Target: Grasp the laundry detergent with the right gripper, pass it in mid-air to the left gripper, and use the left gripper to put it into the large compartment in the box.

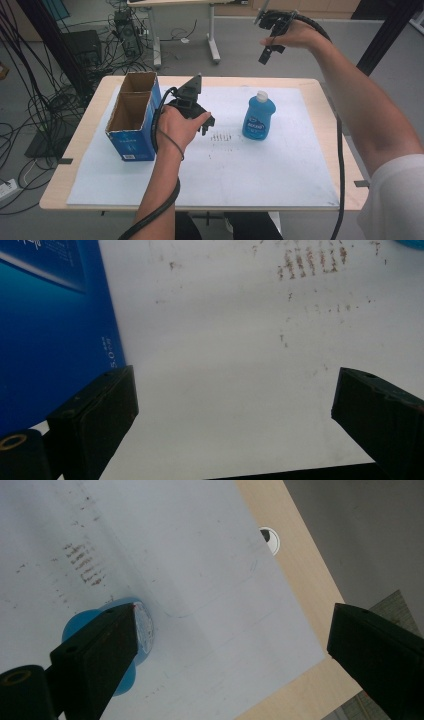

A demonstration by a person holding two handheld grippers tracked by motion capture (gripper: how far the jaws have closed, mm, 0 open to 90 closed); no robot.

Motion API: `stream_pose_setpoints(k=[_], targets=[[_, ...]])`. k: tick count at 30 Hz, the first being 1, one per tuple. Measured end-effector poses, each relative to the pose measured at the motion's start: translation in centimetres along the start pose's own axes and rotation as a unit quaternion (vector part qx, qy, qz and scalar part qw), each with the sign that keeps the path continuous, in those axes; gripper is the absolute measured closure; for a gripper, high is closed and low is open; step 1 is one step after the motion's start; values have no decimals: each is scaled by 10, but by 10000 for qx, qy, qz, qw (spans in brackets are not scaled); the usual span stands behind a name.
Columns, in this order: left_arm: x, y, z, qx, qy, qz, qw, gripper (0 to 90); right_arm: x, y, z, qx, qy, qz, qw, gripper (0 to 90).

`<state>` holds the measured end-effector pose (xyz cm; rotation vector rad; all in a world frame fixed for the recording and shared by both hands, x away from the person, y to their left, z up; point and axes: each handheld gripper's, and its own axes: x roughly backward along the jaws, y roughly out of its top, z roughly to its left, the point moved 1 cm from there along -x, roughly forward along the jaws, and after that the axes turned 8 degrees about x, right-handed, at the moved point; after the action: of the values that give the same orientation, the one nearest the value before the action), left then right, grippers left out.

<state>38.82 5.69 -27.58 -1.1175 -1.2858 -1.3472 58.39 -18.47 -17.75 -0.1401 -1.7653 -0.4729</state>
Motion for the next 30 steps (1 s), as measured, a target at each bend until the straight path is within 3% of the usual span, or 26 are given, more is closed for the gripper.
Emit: stream_pose_setpoints(k=[30], targets=[[3, -2, 2, 34, 15, -18, 10000, 51, 5, -7, -1, -58, 45, -1, 10000, 60]])
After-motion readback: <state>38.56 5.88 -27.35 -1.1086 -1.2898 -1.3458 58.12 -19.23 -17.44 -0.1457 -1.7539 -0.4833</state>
